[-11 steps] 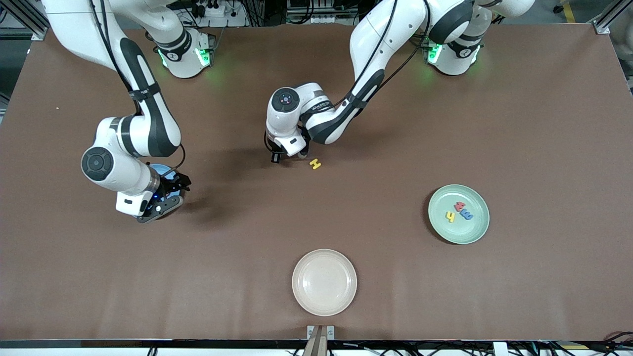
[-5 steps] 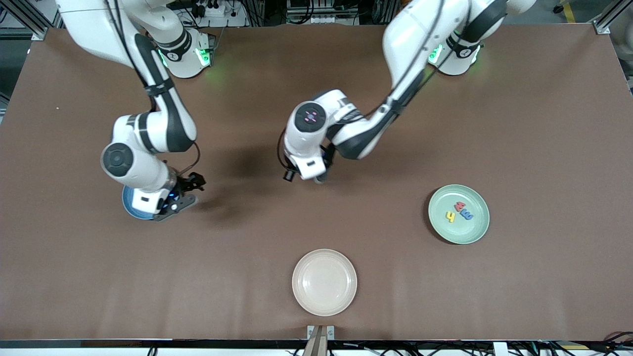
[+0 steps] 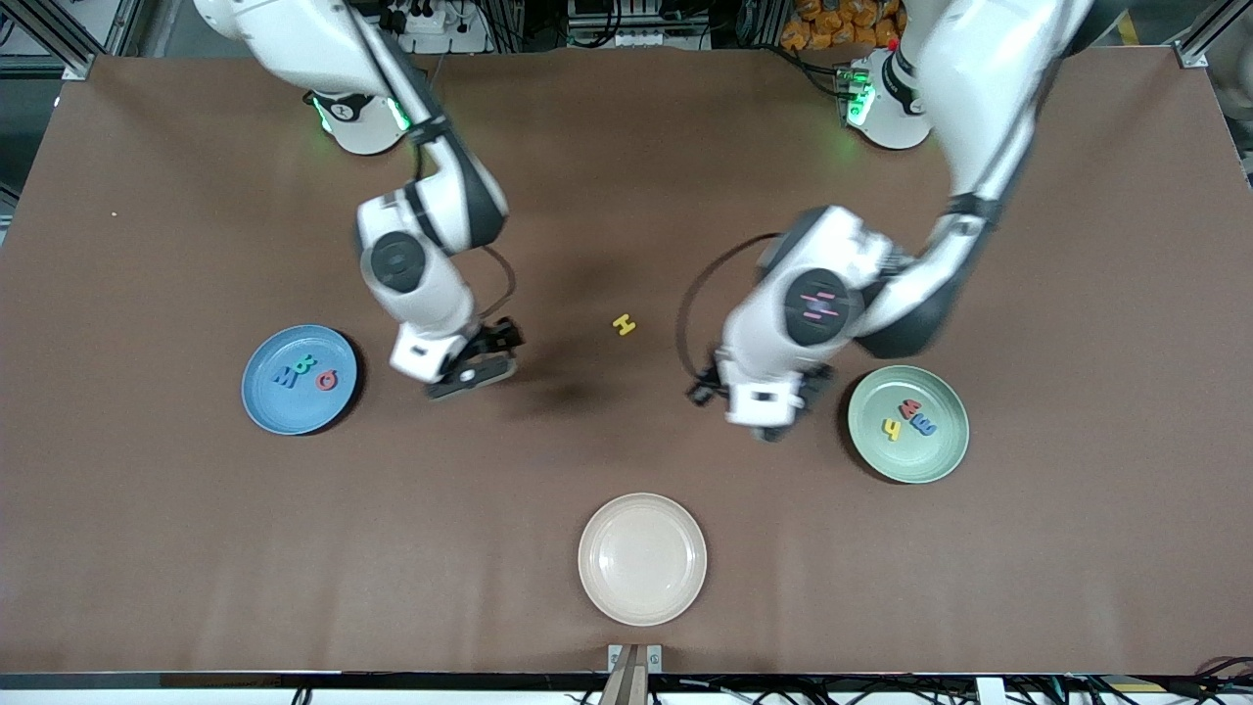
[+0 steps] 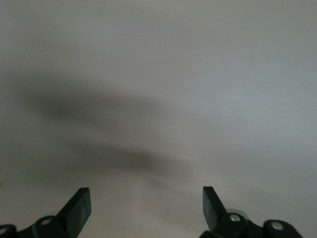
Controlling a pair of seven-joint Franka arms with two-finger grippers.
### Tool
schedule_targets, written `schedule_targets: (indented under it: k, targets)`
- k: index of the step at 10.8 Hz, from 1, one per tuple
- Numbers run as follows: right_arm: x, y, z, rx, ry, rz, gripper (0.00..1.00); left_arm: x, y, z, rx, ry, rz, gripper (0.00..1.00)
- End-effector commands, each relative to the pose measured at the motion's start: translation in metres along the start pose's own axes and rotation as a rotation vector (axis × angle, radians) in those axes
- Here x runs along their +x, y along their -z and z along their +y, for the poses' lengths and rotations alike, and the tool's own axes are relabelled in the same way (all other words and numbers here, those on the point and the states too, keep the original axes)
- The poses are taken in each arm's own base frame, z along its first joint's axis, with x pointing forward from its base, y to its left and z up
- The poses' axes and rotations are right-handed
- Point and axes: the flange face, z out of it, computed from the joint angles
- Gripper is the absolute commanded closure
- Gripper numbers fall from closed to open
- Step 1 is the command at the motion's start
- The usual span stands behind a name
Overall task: Sort uppercase to blue plate, lowercase to green plate
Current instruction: 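Place the blue g on the green plate while the right gripper grasps the yellow H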
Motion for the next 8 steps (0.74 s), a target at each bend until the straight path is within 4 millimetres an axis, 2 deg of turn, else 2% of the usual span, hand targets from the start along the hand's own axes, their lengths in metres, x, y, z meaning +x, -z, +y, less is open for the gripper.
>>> schedule_targets:
  k: [1,2,3,4,6,7,8]
  targets:
    - [0.014,-0.019,-0.078,0.035,-0.044,0.024,0.0,0.053,0.009,-0.076,0.066,-0.255,-0.011,1.0]
    - [0.019,-0.029,-0.114,0.051,-0.025,0.031,0.0,0.085,0.007,-0.103,0.092,-0.354,-0.002,1.0]
    - [0.023,-0.038,-0.135,0.059,-0.004,0.036,0.0,0.112,0.0,-0.128,0.136,-0.419,0.01,1.0]
    - [0.021,-0.05,-0.147,0.057,0.013,0.032,0.0,0.13,-0.015,-0.15,0.172,-0.444,0.015,1.0]
    - [0.015,-0.069,-0.15,0.048,0.019,0.012,0.0,0.156,-0.044,-0.176,0.217,-0.491,0.058,1.0]
    - [0.013,-0.07,-0.154,0.051,0.024,0.01,0.0,0.163,-0.057,-0.179,0.233,-0.502,0.06,0.92]
    - [0.008,-0.07,-0.163,0.058,0.038,0.001,0.0,0.165,-0.057,-0.178,0.235,-0.502,0.065,0.5]
